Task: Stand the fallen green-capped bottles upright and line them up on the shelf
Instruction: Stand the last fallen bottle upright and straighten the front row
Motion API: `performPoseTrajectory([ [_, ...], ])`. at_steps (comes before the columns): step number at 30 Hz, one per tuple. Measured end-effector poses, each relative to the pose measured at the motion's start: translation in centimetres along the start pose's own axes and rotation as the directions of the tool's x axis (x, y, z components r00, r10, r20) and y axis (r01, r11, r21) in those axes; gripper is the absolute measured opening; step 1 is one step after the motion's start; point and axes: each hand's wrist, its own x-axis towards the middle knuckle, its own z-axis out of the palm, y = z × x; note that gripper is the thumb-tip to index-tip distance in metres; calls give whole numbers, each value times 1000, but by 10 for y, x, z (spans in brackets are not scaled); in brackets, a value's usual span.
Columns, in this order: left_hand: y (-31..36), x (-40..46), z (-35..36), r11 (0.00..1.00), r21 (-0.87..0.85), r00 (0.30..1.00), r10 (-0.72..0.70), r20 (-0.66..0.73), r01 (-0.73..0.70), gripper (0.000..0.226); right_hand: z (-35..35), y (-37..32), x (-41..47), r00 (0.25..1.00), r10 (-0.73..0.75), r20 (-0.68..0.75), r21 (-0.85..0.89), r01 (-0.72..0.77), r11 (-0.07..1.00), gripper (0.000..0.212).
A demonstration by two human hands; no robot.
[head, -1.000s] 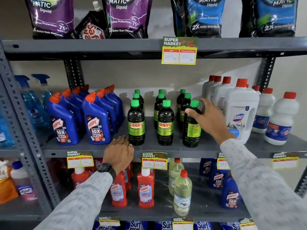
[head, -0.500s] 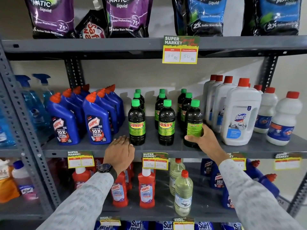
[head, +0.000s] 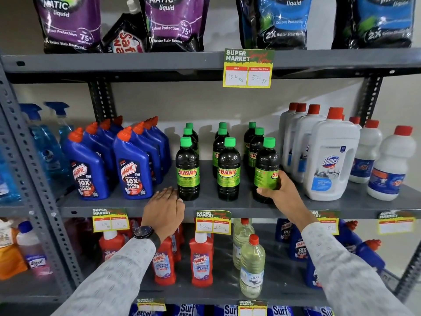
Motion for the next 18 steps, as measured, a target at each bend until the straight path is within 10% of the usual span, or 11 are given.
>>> performPoseTrajectory([
  [18,0,1,2,1000,-9,1000,2,-28,-2,74,7,-10,-8,997,-67,-28,-123,63,990,84],
])
